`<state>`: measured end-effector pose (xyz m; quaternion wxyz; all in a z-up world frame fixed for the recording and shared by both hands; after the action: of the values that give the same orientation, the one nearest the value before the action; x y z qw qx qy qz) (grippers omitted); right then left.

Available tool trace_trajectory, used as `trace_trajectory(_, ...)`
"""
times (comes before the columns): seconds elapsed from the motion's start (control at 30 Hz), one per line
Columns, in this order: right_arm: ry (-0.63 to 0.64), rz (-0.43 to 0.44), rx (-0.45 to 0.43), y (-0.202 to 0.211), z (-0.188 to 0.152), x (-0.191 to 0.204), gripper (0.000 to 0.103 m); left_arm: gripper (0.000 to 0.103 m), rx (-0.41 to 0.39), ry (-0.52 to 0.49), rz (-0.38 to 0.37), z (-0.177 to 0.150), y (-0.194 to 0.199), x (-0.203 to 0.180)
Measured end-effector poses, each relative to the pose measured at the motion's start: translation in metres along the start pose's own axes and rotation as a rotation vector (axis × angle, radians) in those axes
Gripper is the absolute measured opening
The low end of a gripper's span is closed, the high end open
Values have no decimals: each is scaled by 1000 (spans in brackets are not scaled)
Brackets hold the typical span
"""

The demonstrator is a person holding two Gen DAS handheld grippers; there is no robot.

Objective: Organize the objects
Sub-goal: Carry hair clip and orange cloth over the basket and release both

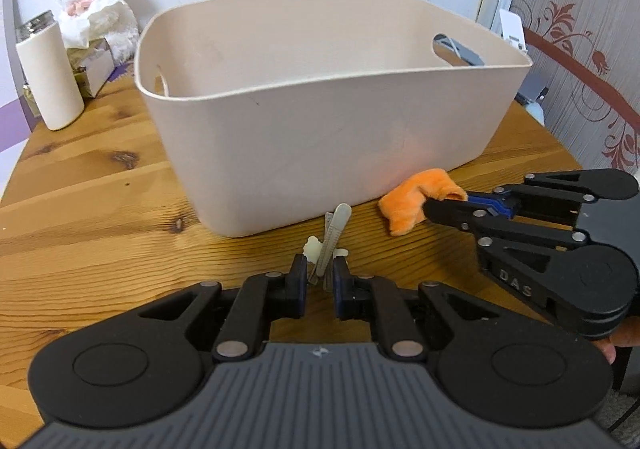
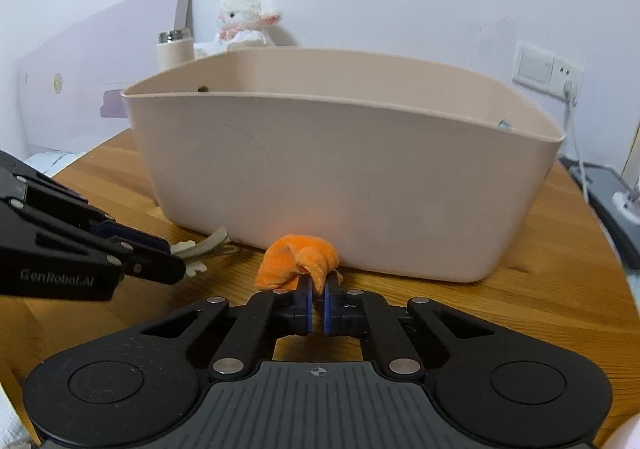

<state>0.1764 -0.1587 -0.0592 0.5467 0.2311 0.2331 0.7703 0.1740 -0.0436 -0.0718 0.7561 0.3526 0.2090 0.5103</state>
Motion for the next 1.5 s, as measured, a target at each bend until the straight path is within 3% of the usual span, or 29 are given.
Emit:
trace_trajectory(0.43, -26, -48, -190, 78, 34, -7, 5, 15, -163, -9, -11, 20, 73, 0)
trace_trajectory(0.67, -57, -83, -287, 95, 66, -18, 5, 15, -243, 4, 27, 51, 95, 11)
trace_trajectory(0.9, -81, -120, -352, 93, 98, -27, 5, 15, -290, 40, 78, 93, 90, 32)
trace_trajectory(1.13, -87, -177, -343, 65, 116, -34, 5, 15, -232, 34, 102, 121, 52, 38)
trace_trajectory(1.5, -98, -187, -193, 2, 112, -42, 5, 15, -20, 22, 136, 119, -35, 37)
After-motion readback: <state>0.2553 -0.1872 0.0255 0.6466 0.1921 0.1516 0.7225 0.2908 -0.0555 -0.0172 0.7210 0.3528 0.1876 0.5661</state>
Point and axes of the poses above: each gripper's, at about its wrist camera, not at the fingertips, and y roughly against the way its jaws point, x to its left, z to its top, the point moved 8 cm from there along -y, roughly the way its jaws point, and after that the axes turned 8 degrees about -y, right-handed, at the moved point
